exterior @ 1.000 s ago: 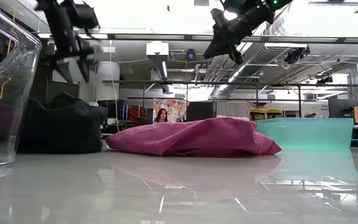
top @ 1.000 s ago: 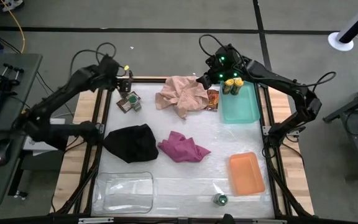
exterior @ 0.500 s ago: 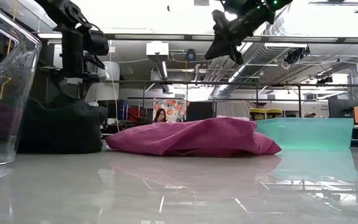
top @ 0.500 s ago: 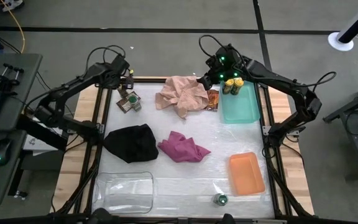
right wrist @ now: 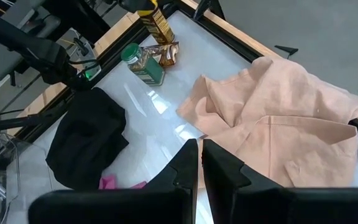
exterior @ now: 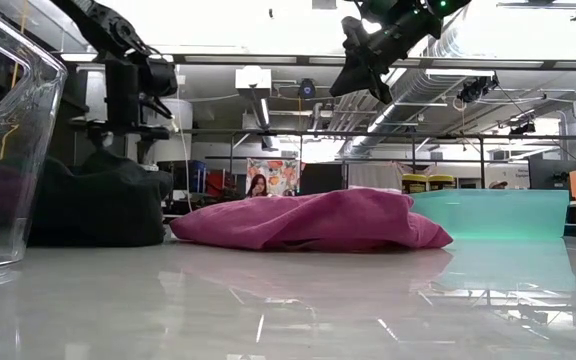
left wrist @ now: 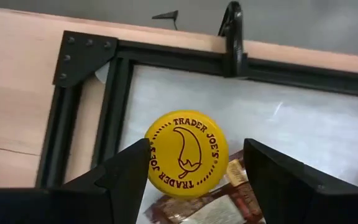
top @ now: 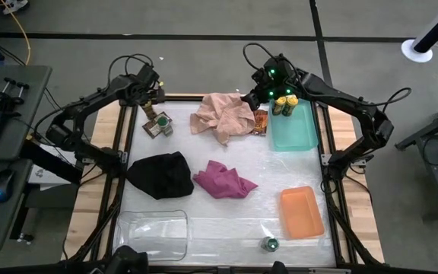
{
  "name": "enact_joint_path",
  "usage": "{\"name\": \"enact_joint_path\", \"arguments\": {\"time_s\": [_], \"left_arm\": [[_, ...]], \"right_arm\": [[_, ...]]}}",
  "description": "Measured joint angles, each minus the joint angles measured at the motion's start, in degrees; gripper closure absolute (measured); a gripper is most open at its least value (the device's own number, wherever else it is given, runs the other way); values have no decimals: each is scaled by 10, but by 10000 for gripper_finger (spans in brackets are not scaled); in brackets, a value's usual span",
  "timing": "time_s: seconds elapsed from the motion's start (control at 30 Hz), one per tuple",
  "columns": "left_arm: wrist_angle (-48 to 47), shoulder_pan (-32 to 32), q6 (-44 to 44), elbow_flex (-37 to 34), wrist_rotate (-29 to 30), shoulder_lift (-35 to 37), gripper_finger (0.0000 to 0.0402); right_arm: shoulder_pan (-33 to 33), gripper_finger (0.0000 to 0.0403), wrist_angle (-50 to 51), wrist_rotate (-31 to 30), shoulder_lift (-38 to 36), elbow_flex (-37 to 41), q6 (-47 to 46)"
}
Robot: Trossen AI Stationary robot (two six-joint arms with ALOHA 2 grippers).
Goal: Sort spices by type
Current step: Put the yellow seasoning bottle into the light blue bin
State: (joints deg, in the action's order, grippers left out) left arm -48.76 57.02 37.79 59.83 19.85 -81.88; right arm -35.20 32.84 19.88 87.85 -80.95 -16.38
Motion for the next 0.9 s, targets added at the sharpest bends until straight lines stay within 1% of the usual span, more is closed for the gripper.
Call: {"name": "enact_joint_path", "arguments": {"time_s": [0.17, 0.43, 0.57, 0.7, 0.83, 0.9], "left_arm": [[4, 0, 25, 0, -1, -1, 156], [8, -2, 28, -1, -11, 13, 156], [16, -2, 41, -1, 7, 26, 156], [10, -15, 51, -1, 42, 27, 156], [7, -30, 60, -1, 90, 16, 156], [6, -32, 70, -1, 97, 9, 156]], "right_arm": [[0, 386, 1, 0, 0, 0, 4], [0, 386, 4, 0, 0, 0, 4], [0, 386, 4, 0, 0, 0, 4], [0, 386, 4, -8, 0, 0, 4], [0, 386, 4, -22, 0, 0, 4], [0, 386, 4, -28, 0, 0, 4]]}}
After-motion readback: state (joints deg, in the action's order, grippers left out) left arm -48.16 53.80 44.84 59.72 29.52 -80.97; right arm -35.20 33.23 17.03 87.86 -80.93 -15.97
